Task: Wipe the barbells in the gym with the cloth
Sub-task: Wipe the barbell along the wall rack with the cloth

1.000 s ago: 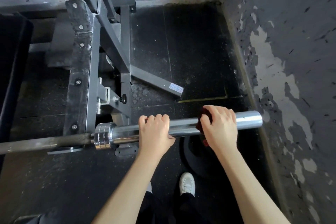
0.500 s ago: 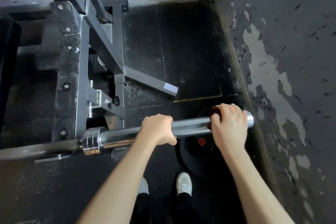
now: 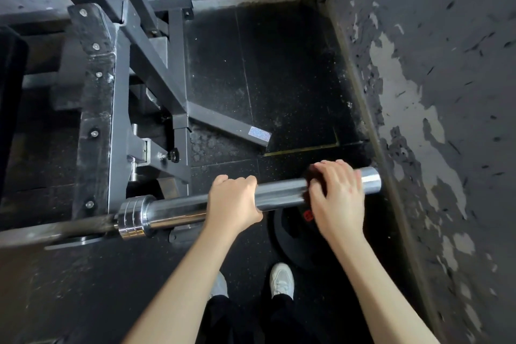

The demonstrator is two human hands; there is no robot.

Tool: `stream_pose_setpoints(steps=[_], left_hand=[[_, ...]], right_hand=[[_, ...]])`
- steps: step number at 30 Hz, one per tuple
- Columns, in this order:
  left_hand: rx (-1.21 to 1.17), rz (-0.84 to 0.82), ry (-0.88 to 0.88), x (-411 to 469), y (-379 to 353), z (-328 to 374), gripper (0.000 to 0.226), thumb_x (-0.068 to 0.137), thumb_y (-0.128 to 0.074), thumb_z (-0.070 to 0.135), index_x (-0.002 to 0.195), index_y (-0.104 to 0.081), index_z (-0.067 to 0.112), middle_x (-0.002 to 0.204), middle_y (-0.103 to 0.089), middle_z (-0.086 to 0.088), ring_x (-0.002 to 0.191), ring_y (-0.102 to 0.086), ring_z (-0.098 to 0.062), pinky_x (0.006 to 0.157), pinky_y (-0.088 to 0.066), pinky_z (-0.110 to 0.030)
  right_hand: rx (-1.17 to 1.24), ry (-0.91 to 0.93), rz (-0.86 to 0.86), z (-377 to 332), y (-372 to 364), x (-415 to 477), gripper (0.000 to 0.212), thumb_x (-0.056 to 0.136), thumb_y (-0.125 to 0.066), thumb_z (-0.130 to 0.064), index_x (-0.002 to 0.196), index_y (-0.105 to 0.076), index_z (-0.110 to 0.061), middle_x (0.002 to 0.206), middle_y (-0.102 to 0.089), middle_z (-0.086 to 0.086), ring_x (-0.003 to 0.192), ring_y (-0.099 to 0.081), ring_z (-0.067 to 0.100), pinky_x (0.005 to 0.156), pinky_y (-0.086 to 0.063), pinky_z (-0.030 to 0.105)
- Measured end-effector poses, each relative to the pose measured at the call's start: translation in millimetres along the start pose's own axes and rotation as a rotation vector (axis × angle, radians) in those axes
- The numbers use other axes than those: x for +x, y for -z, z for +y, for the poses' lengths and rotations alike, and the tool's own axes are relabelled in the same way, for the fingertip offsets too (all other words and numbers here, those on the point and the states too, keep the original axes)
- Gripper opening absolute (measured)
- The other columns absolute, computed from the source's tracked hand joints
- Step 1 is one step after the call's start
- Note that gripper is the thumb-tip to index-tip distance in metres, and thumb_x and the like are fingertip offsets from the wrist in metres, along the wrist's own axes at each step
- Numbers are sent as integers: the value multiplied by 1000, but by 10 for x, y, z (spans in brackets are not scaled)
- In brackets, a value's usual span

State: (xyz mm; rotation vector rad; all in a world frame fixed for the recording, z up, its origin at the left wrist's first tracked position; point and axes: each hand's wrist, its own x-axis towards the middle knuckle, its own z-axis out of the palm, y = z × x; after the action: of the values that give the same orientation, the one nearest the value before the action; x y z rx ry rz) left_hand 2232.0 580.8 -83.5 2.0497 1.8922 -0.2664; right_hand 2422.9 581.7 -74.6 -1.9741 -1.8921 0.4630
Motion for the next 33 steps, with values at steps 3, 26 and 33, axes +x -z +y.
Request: stream_pose_setpoints(steps=[3,26,33], left_hand=[[27,24,22,-35,-13,33,27,78,-64,34,86,-41,22,73,-51,10,67,-46,-15,104,-27,-29],[-104,-314,-56,276,204,275,32,72,-66,44,90,-51,22,77,-59,7,72,-58,-17,61,-40,-29],[-37,-12,-35,121,30,343,33,79,-66,41,91,-40,24,75,-50,11,69,-47,-15,107,-29,-33]], right_hand=[[36,243,-130,149,114,-118,38,87,-57,-22,123,-64,-13,131,-61,-1,130,-46,23,113,-27,36],[-83,9,-77,759,391,339,40,93,-41,-29,119,-68,-14,136,-57,9,128,-49,31,109,-33,45],[-73,219,-17,353,199,-20,37,87,-56,-19,120,-67,-10,122,-63,5,121,-53,26,108,-33,39]])
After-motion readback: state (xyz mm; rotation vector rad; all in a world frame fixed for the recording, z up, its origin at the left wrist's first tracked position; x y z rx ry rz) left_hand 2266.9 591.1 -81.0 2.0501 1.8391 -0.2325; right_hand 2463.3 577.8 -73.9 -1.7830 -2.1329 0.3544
